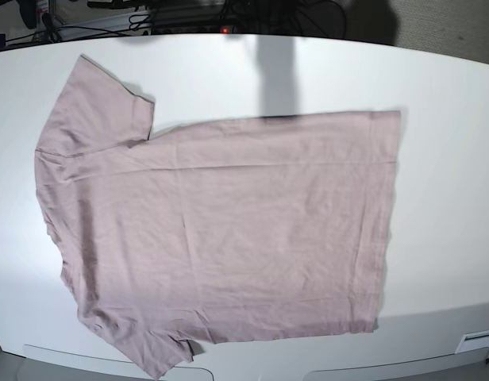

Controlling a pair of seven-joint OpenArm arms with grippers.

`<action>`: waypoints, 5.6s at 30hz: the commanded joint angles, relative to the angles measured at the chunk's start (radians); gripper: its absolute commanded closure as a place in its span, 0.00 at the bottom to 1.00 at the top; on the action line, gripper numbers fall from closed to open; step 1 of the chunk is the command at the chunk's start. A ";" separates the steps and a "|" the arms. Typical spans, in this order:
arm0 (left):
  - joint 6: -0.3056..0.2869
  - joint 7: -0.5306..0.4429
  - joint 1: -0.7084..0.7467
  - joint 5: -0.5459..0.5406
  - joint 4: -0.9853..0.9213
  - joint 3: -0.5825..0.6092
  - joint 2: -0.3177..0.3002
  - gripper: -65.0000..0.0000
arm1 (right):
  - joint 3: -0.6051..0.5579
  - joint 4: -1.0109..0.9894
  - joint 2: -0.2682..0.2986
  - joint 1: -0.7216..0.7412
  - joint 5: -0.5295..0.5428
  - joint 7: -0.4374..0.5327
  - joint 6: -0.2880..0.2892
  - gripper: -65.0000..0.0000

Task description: Fold the T-shirt properly

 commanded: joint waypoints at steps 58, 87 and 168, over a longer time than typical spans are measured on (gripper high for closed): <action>-0.010 0.205 0.158 -0.123 0.898 -0.157 -0.042 0.51 | 0.381 0.775 0.062 -0.127 -0.061 -0.042 -0.024 0.63; 0.010 -0.124 -0.207 0.745 0.895 0.315 -0.488 0.59 | 0.381 0.775 0.093 0.209 -0.421 -0.037 0.039 0.42; 0.166 0.003 -0.495 1.003 0.490 0.669 -0.468 1.00 | 0.327 0.403 0.241 0.236 -0.325 -0.076 0.402 1.00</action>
